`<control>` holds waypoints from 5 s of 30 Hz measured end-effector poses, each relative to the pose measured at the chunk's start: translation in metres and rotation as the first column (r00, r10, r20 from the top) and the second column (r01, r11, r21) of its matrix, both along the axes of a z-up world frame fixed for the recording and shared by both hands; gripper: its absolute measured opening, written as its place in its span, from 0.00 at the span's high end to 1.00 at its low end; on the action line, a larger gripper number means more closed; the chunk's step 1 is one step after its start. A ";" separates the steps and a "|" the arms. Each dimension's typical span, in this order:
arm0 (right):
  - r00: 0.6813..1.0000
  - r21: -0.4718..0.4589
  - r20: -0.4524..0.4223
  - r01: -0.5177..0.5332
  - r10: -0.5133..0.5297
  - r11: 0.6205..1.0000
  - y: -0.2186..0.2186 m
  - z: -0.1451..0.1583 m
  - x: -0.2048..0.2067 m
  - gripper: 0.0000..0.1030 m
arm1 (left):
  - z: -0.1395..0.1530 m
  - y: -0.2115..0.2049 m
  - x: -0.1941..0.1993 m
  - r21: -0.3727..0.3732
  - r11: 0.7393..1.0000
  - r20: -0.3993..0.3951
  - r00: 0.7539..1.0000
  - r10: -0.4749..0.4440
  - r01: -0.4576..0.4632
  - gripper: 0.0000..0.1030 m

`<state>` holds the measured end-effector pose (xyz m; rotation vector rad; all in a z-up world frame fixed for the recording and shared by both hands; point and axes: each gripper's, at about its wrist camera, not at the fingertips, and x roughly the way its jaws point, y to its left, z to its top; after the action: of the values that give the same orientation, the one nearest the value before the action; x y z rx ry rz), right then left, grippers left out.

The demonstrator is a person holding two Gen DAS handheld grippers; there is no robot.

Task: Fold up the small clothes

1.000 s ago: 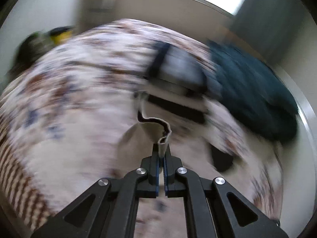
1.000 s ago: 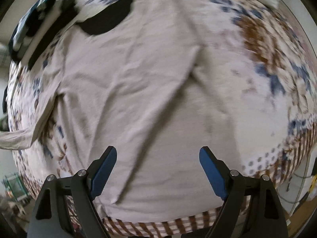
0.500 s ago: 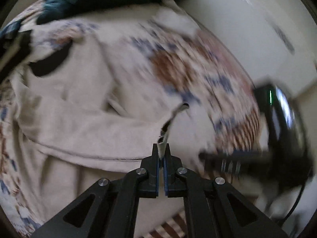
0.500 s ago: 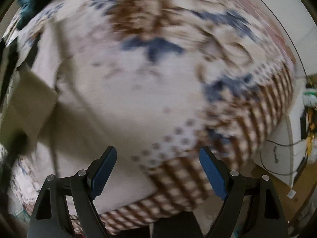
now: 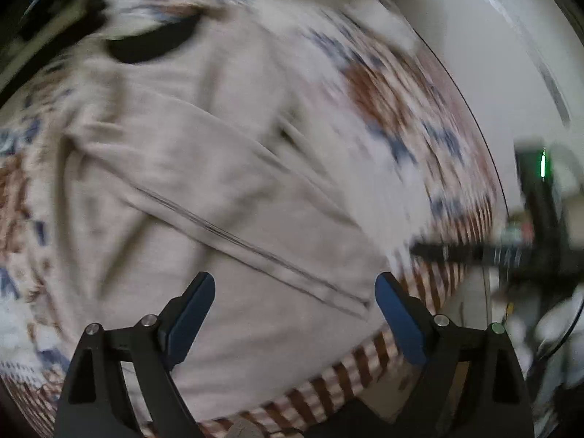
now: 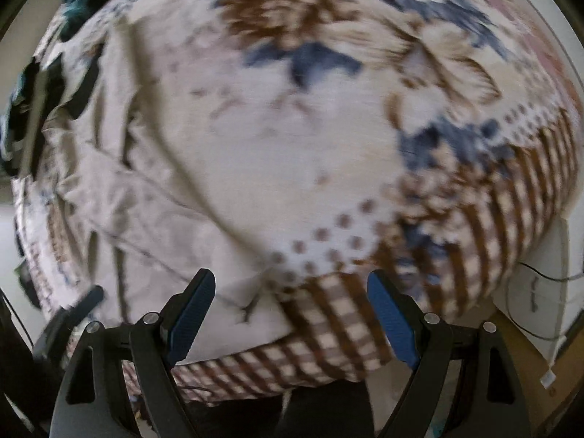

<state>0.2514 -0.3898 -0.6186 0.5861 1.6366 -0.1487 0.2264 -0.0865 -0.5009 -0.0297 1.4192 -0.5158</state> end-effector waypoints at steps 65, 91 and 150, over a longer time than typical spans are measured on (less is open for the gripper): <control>0.933 -0.151 -0.190 0.280 -0.305 0.948 0.077 -0.011 -0.049 0.56 | -0.048 0.163 0.251 0.194 0.931 0.133 0.948 0.288 -0.310 0.13; 0.986 -0.177 -0.055 0.144 -0.156 0.974 0.085 0.034 0.092 0.56 | -0.085 0.118 0.341 0.375 0.871 0.165 0.947 0.274 -0.317 0.13; 0.860 0.332 0.239 -0.509 0.451 0.794 0.038 -0.043 0.402 0.89 | -0.088 -0.161 -0.019 0.434 0.791 0.185 0.902 0.389 -0.431 0.94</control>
<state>0.6529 -0.3520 -0.6614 0.4380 1.6260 0.5993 0.2077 -0.2473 -0.5886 0.0695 1.3679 0.1958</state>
